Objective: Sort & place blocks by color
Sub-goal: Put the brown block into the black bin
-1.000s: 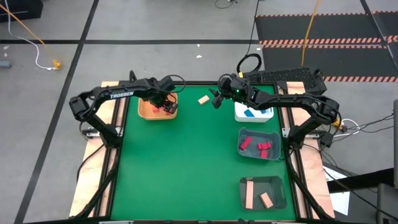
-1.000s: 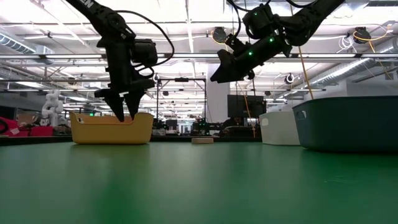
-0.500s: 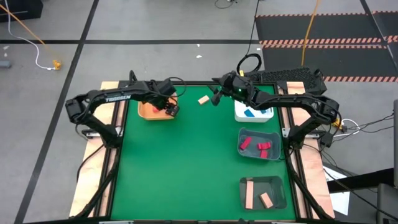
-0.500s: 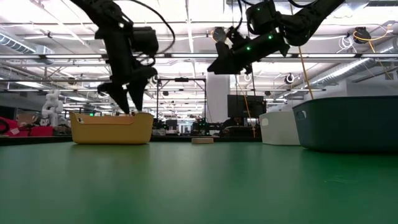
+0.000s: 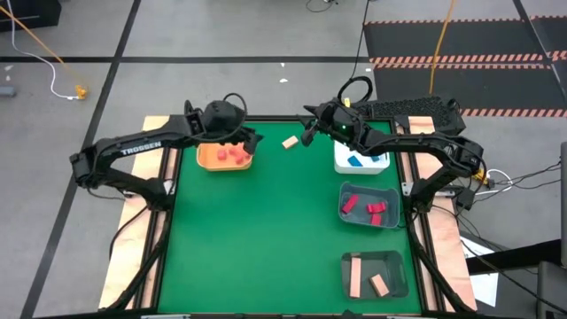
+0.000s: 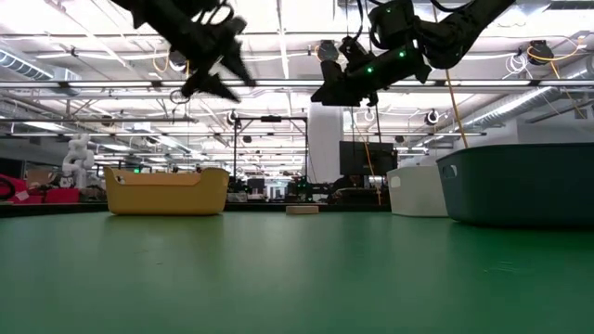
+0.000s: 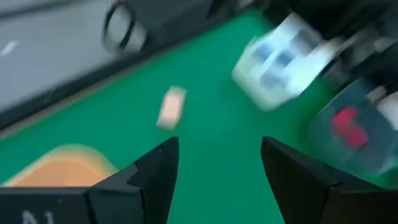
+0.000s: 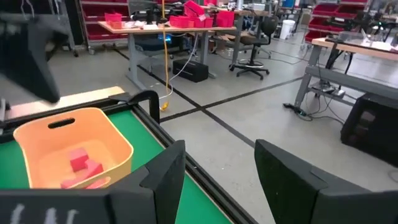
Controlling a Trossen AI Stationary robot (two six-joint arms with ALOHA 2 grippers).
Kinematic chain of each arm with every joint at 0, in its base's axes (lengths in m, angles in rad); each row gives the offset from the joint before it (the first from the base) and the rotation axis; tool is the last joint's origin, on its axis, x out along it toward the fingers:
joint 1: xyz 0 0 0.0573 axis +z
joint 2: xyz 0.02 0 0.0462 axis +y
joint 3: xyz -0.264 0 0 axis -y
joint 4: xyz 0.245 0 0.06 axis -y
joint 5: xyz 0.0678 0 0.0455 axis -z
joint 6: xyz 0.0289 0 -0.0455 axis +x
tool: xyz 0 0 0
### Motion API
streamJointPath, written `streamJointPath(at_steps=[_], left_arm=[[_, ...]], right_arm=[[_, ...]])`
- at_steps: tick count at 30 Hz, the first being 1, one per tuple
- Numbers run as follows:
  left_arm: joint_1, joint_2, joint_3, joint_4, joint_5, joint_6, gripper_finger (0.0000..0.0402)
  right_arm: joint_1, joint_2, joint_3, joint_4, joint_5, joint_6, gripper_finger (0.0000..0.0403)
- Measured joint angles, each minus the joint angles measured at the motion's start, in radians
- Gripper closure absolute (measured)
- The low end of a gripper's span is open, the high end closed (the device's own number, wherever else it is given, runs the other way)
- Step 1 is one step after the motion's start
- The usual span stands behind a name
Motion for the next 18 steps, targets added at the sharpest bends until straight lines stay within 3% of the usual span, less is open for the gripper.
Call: streamJointPath(at_steps=[4, 10, 15, 18], left_arm=[[-0.021, 0.028, 0.0, 0.16, 0.013, 0.066, 0.0174], [-0.072, 0.126, 0.0, 0.245, 0.006, 0.306, 0.0174], [-0.108, 0.243, 0.0, 0.317, -0.077, 0.531, 0.0174], [-0.115, 0.325, 0.0, 0.38, -0.083, 0.573, 0.0174]], right_arm=[[0.0, -0.004, 0.0, -0.017, 0.01, -0.071, 0.0218], [0.002, -0.122, 0.0, -0.186, 0.162, -0.095, 0.0218], [0.001, -0.245, 0.001, -0.372, 0.187, 0.066, 0.0218], [0.001, -0.291, 0.002, -0.489, 0.185, 0.139, 0.0218]])
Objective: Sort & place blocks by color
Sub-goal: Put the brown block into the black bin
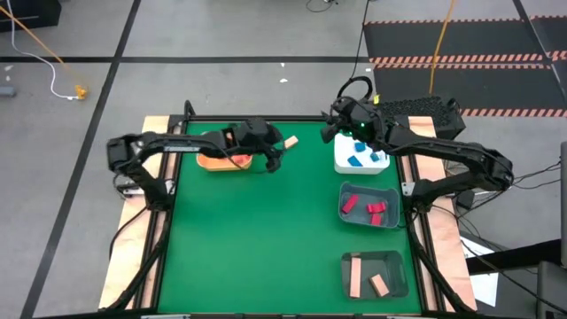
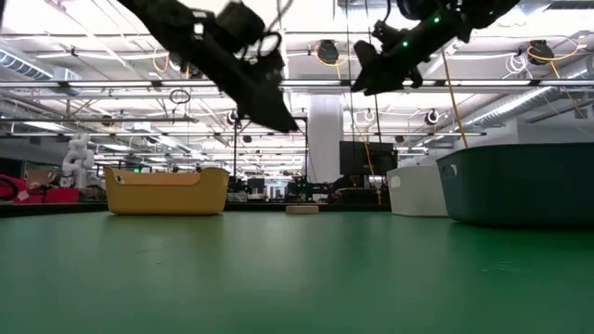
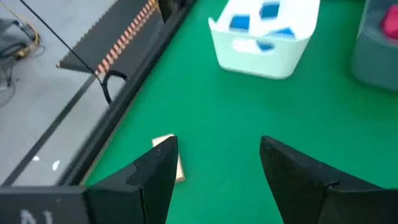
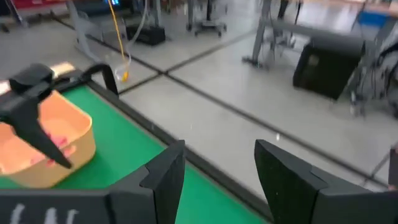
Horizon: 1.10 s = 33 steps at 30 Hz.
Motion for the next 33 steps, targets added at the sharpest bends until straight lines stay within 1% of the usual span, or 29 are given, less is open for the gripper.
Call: streamJointPath(at_steps=[3, 7, 8, 10, 13, 22, 26, 33], left_arm=[[0.0, 0.081, 0.0, 0.073, -0.015, -0.003, 0.0174], [0.011, 0.167, 0.0, 0.109, -0.151, -0.037, 0.0174], [0.019, 0.184, 0.0, 0.108, -0.16, -0.059, 0.0174], [0.039, 0.212, 0.0, 0.12, -0.136, -0.119, 0.0174], [0.061, 0.247, 0.0, 0.143, -0.063, -0.203, 0.0174], [0.085, 0.34, 0.0, 0.192, -0.052, -0.274, 0.0174], [0.089, 0.365, 0.0, 0.225, -0.051, -0.264, 0.0174], [0.083, 0.365, 0.001, 0.226, -0.048, -0.146, 0.0174]], right_arm=[[0.001, -0.028, 0.0, -0.123, -0.001, 0.065, 0.0218], [0.001, -0.042, 0.0, -0.267, -0.004, 0.163, 0.0218], [0.001, -0.043, 0.0, -0.297, -0.005, 0.182, 0.0218], [0.001, -0.045, 0.0, -0.338, -0.005, 0.211, 0.0218], [0.001, -0.044, 0.0, -0.383, -0.005, 0.232, 0.0218], [0.0, -0.044, 0.0, -0.381, -0.004, 0.226, 0.0218], [0.0, -0.044, 0.0, -0.381, -0.003, 0.205, 0.0218], [0.0, -0.044, 0.0, -0.381, -0.003, 0.185, 0.0218]])
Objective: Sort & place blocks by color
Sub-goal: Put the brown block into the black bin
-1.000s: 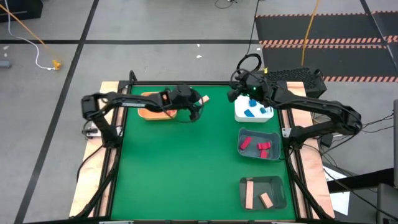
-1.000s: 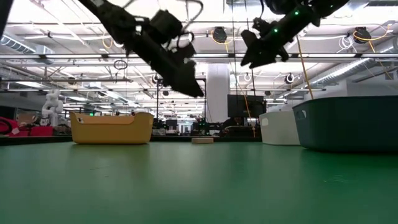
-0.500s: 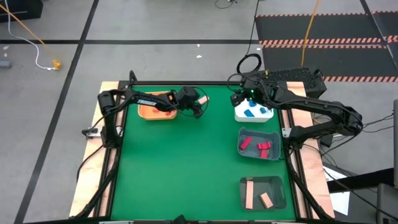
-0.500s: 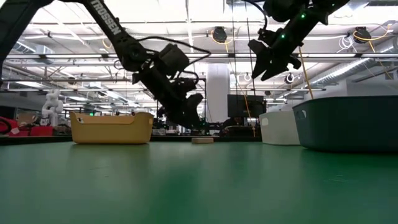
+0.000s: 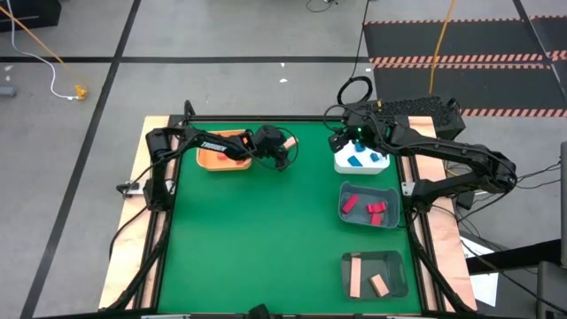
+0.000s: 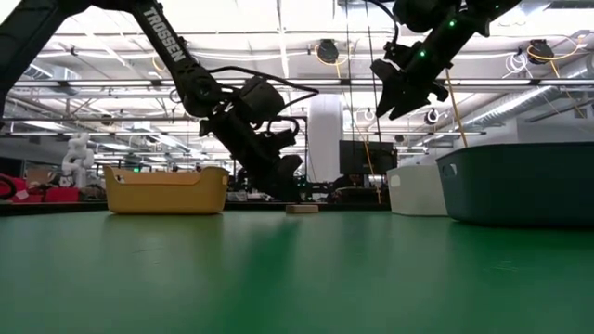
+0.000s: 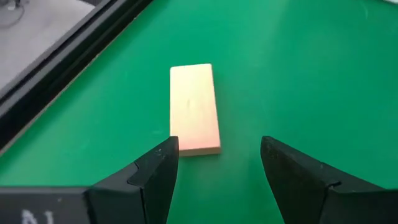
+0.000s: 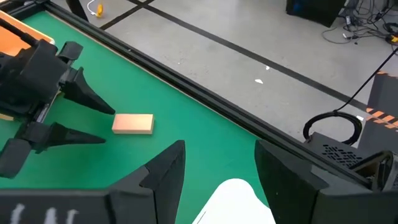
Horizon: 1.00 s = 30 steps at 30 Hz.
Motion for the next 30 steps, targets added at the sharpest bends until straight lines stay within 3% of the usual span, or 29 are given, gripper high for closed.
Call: streamJointPath(at_steps=[13, 19, 30], left_arm=[[0.004, 0.0, 0.0, -0.029, 0.0, 0.177, 0.0174], [0.014, 0.0, 0.004, -0.034, -0.003, 0.175, 0.0174], [0.019, 0.058, 0.113, -0.149, -0.006, 0.274, 0.0174]], right_arm=[[0.0, 0.0, 0.0, 0.0, 0.001, -0.005, 0.0218], [-0.002, 0.0, 0.0, 0.0, 0.001, -0.021, 0.0218], [-0.002, 0.0, 0.0, 0.0, 0.002, -0.038, 0.0218]])
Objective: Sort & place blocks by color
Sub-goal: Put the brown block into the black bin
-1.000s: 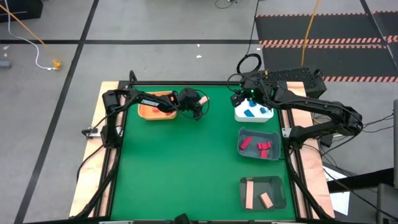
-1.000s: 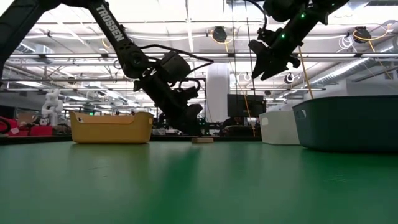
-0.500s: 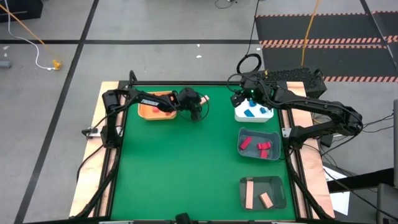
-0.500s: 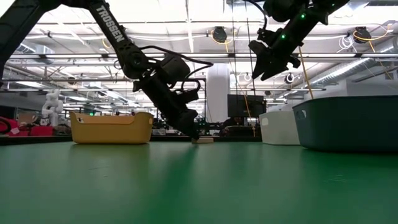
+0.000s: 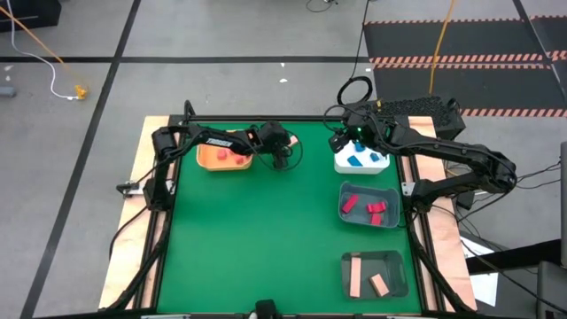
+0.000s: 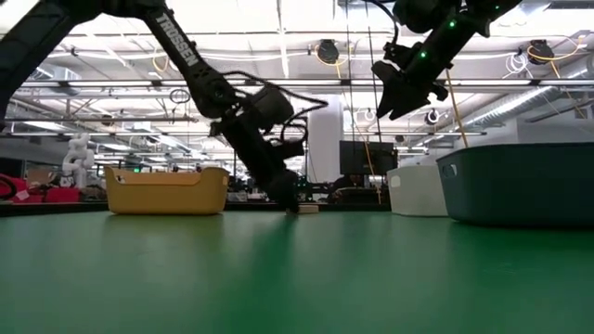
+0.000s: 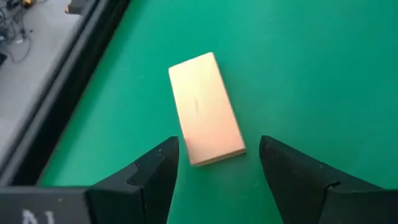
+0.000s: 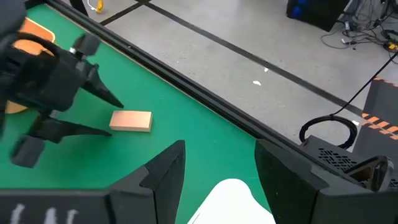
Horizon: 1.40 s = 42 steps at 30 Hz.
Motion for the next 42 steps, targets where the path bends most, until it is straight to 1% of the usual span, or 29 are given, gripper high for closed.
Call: streamJointPath(at_steps=[2, 8, 13, 15, 18, 24, 27, 36, 42], left_arm=[[-0.001, -0.006, 0.014, -0.029, -0.016, 0.021, 0.0174], [0.007, -0.005, 0.018, -0.044, -0.008, 0.03, 0.0174], [0.029, -0.005, 0.019, -0.046, 0.037, 0.033, 0.0174], [0.037, -0.005, 0.04, -0.088, 0.06, 0.041, 0.0179], [0.045, 0.013, 0.094, -0.158, 0.081, 0.067, 0.0203], [0.05, 0.078, 0.227, -0.338, 0.063, 0.084, 0.0269], [0.05, 0.091, 0.253, -0.373, 0.056, 0.087, 0.0287], [0.051, 0.088, 0.253, -0.37, 0.058, 0.086, 0.0282], [0.054, 0.018, 0.25, -0.401, 0.05, 0.074, 0.0282]], right_arm=[[0.0, 0.0, 0.0, -0.001, -0.002, 0.001, 0.0218], [0.0, 0.0, 0.0, -0.005, -0.003, 0.003, 0.0218], [0.0, 0.0, 0.0, -0.008, -0.003, 0.001, 0.0218], [0.0, 0.0, 0.0, -0.008, -0.003, 0.001, 0.0218], [0.0, 0.0, 0.0, -0.007, -0.002, -0.006, 0.0218], [0.0, 0.0, 0.0, -0.008, -0.002, -0.019, 0.0218], [0.0, 0.0, 0.0, -0.008, -0.001, -0.019, 0.0218], [0.0, 0.0, 0.0, -0.009, -0.001, -0.026, 0.0218], [0.0, 0.0, -0.001, -0.009, -0.001, -0.03, 0.0218]])
